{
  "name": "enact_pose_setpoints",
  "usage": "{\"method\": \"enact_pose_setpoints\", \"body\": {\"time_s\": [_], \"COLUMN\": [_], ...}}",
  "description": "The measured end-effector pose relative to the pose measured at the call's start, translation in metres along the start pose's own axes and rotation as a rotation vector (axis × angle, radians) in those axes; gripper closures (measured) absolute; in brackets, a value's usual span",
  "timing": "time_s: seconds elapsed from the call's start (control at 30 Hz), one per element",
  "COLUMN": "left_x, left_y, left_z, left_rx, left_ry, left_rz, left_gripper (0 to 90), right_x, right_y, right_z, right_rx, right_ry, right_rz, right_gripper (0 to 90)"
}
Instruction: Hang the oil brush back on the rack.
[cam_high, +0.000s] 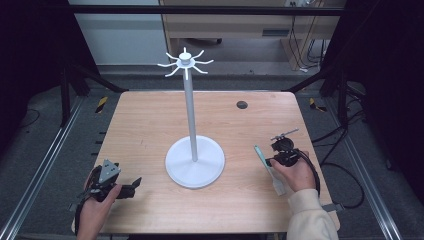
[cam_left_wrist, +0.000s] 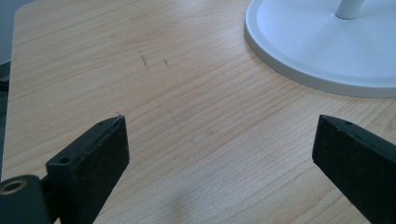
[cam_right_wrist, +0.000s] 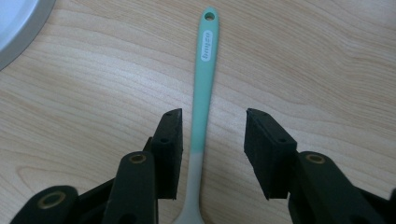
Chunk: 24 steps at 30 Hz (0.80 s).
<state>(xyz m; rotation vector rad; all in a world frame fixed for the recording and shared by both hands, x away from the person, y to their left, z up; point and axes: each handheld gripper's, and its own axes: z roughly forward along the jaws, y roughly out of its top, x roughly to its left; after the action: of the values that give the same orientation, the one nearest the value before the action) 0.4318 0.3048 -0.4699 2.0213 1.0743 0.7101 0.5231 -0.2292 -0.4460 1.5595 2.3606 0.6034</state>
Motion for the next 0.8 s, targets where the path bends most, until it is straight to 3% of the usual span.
{"method": "enact_pose_setpoints", "body": {"time_s": [0.33,0.8], "left_x": [0.0,-0.001], "left_y": [0.0,0.0], "left_z": [0.0,0.001], "left_rx": [0.002,0.004], "left_ry": [0.001,0.002], "left_rz": [0.004,0.007], "left_gripper": [3.4,3.4], "right_x": [0.004,0.008], "right_y": [0.007,0.001], "right_z": [0.012,0.021], "right_rx": [0.055,0.133], "right_ry": [0.002,0.017], "right_rz": [-0.013,-0.018], "right_gripper": [67.1,75.7]}}
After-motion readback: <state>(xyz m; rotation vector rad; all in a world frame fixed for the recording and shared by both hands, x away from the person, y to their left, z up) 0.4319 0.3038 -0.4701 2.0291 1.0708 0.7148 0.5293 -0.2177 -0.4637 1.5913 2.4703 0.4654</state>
